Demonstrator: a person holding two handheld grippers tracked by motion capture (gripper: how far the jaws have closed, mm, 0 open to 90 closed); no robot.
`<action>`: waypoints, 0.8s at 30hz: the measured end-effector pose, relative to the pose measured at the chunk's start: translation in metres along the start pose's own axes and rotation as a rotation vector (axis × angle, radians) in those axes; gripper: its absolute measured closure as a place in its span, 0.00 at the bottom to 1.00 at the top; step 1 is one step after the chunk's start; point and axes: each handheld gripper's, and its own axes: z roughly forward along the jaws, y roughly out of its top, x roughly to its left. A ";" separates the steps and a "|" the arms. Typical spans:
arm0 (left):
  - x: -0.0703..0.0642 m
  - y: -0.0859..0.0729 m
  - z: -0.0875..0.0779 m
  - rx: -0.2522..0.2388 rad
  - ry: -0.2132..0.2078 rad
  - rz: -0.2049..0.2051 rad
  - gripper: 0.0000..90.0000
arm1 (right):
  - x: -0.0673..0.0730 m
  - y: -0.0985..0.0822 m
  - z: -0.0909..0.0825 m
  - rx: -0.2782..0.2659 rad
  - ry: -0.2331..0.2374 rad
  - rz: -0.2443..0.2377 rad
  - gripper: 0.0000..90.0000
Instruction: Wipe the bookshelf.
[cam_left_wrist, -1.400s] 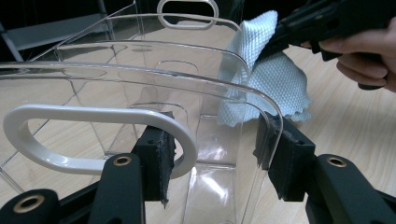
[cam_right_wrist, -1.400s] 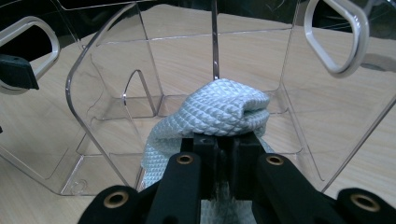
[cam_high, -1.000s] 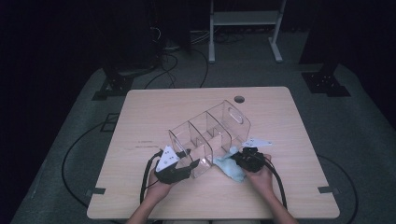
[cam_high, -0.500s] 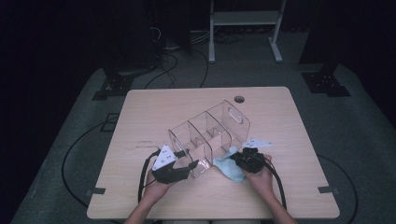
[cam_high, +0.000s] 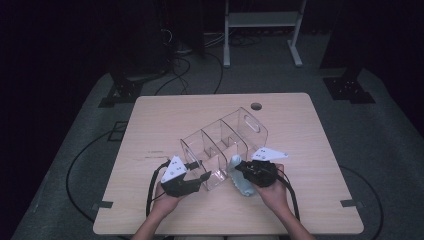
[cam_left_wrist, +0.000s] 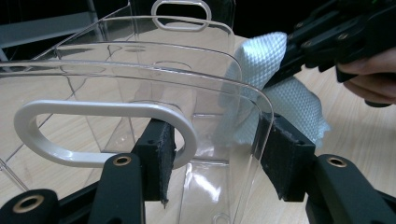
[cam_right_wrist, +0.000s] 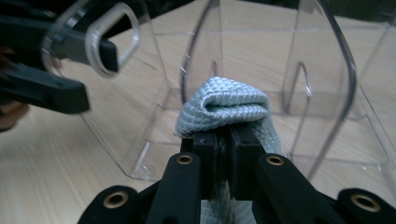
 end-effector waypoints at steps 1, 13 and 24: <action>0.000 0.000 0.000 -0.001 0.000 -0.001 0.53 | 0.002 0.002 0.000 -0.003 0.005 -0.001 0.92; 0.000 0.000 0.001 -0.004 -0.001 -0.001 0.53 | 0.012 0.030 -0.006 -0.042 0.032 -0.036 0.92; 0.000 0.000 0.001 -0.001 0.001 0.003 0.53 | 0.009 0.018 0.004 0.001 0.024 -0.016 0.93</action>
